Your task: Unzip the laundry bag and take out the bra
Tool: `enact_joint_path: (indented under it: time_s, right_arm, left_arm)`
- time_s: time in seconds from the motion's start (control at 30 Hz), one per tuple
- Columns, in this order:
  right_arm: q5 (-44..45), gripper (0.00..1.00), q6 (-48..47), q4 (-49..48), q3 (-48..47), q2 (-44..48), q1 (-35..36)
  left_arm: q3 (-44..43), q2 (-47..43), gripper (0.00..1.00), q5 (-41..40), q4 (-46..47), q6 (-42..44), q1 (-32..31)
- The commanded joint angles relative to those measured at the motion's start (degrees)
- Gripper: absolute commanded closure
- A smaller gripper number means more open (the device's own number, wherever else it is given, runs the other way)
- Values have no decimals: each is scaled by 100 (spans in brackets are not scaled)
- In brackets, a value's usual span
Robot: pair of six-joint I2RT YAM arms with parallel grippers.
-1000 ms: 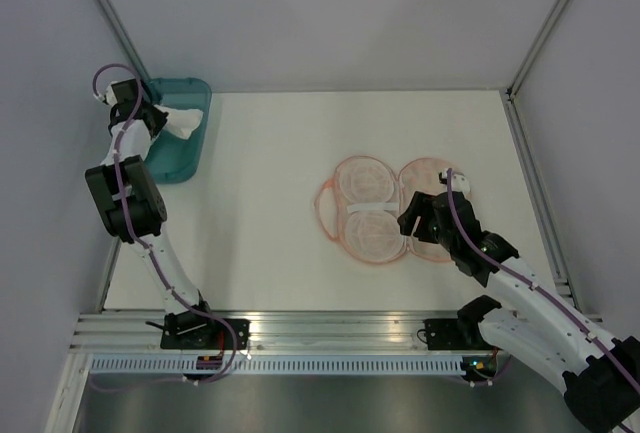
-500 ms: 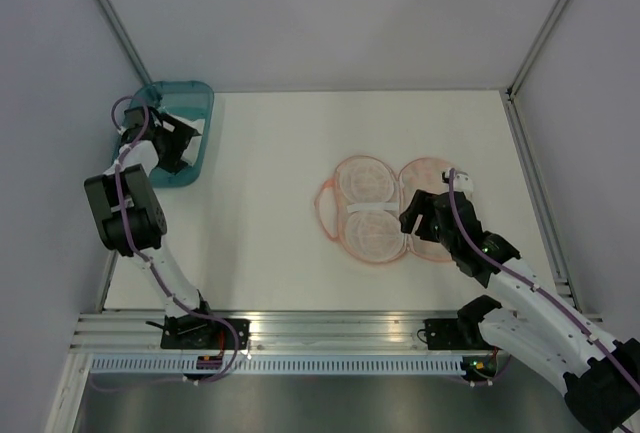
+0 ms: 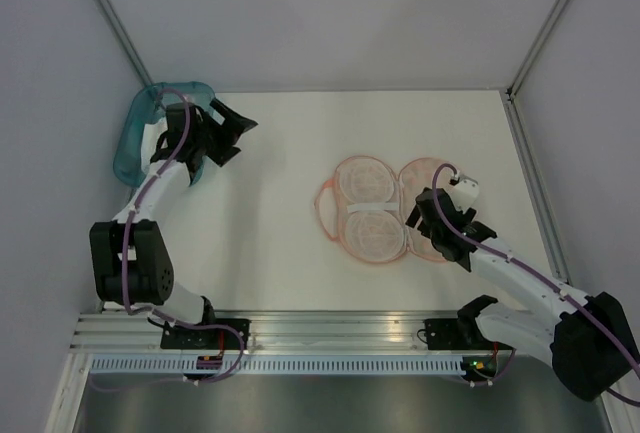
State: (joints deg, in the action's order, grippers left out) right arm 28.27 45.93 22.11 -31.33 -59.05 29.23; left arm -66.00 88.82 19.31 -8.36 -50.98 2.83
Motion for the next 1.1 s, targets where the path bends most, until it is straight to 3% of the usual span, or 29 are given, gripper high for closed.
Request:
enact_joint_path:
  time_s: [0.0,0.2,0.4,0.7,0.8,0.93,1.07]
  right_arm:
    - [1135,15,863,241,-84,-63,-23]
    - [1918,15,1882,1181,-180,77,-347]
    - [1989,16,2885,1673,215,394,-638]
    - [1190,24,3484,1024,918,307,-717]
    - [1023,39,3519,682,1050,78,-709]
    - [908,75,3449,207,1208,-238,-717]
    - [934,94,2870,-215,1235,6,-717]
  left_arm:
    - [411,-556,0,170,150,-114,-554]
    - [1387,-1454,0,160,370,0,-1539]
    - [2283,-2377,0,389,414,88,-2216]
    - [3268,-3571,0,732,213,18,-2639]
    - [3418,-3809,0,688,107,18,-2639]
    - [3514,-3916,0,706,2,53,-2639]
    - [3550,-3986,0,741,-69,71,-2639]
